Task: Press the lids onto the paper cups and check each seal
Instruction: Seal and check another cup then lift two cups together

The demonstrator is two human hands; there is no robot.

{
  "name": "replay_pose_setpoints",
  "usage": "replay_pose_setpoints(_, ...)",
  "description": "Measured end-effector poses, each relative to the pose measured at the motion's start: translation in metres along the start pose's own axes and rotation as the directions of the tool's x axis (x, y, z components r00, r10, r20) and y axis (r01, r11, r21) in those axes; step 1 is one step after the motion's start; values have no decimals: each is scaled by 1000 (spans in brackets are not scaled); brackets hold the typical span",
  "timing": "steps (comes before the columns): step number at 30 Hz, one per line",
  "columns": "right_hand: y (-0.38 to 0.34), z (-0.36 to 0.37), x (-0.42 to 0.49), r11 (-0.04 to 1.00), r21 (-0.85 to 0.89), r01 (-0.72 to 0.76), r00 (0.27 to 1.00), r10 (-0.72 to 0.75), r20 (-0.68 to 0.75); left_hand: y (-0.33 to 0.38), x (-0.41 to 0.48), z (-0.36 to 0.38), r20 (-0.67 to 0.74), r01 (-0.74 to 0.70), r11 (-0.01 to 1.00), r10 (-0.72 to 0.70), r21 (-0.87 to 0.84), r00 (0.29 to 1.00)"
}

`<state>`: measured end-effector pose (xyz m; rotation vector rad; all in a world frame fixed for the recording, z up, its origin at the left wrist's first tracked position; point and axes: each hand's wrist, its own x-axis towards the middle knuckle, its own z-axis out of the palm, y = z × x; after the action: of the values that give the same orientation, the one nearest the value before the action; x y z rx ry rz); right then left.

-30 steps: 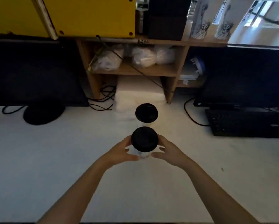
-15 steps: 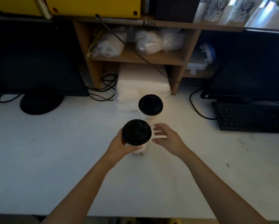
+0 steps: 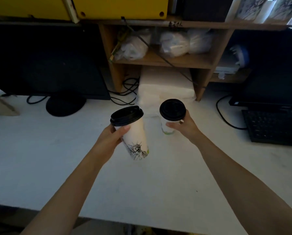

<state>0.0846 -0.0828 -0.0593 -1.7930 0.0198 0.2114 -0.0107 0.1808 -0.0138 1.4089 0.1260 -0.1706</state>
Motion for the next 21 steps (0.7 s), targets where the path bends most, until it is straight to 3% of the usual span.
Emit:
replay_pose_setpoints(5, -25, -22, -19, 972, 232, -36, 998, 23, 58, 28, 2, 2, -17, -27, 999, 28, 19, 999)
replay_pose_setpoints(9, -63, -63, -48, 953, 303, -8, 993, -27, 111, 57, 14, 25, 36, -60, 998, 58, 37, 998)
replay_pose_setpoints(16, -126, -143, -95, 825, 560, 76, 997, -51, -61, 112, 38, 114, 196, -135, 991, 133, -4, 972)
replay_pose_setpoints(21, -151, -193, -111, 759, 644, 97, 995, -68, -69, 137, 50, 208, 318, -141, 990, 135, -6, 938)
